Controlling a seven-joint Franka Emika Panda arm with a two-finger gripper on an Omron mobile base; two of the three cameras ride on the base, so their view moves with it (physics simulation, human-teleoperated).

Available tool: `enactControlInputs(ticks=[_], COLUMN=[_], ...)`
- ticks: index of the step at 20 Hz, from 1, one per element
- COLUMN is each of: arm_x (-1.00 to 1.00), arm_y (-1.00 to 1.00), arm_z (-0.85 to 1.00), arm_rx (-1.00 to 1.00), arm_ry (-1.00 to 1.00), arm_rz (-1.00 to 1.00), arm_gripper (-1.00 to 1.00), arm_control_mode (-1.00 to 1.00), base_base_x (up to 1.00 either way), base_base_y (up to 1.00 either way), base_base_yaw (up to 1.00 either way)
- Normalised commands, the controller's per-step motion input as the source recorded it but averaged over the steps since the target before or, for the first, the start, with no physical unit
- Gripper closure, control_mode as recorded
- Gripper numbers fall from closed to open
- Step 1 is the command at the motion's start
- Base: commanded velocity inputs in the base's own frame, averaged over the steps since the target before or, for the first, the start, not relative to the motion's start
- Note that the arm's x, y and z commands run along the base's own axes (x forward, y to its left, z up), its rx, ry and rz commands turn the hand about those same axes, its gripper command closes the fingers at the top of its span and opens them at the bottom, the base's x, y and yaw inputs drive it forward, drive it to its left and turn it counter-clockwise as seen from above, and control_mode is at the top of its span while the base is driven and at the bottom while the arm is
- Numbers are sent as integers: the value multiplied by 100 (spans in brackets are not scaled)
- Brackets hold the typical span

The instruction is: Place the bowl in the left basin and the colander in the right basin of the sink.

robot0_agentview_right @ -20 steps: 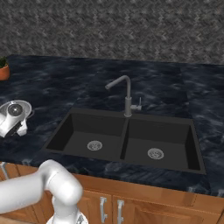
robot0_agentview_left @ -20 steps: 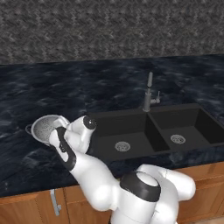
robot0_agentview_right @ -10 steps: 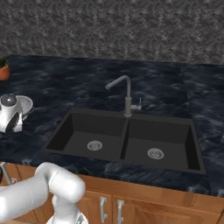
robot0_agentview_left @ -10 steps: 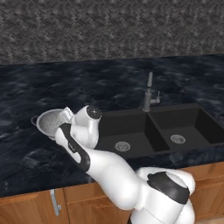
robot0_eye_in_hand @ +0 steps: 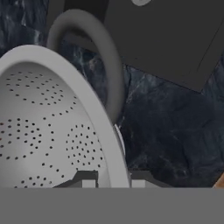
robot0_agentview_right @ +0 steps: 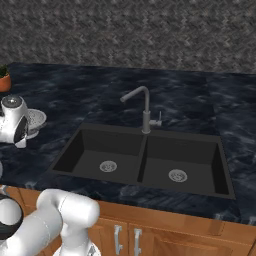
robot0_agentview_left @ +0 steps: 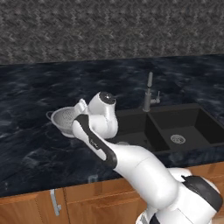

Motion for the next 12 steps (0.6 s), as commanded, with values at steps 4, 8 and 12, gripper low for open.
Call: enactControlInputs(ticks=[4,8,12], arm_x=[-37,-36,-37], arm_y=[-67,-69,-70], arm_z=[37,40,26], arm_rx=[0,0,0], arm_ry=[13,15,13], arm_rz=[-5,-6,-6], arm_gripper=[100,100,100], arm_control_mode=[-100,-100,-100], base_base_x=[0,0,0], base_base_y=[0,0,0], base_base_yaw=[0,0,0])
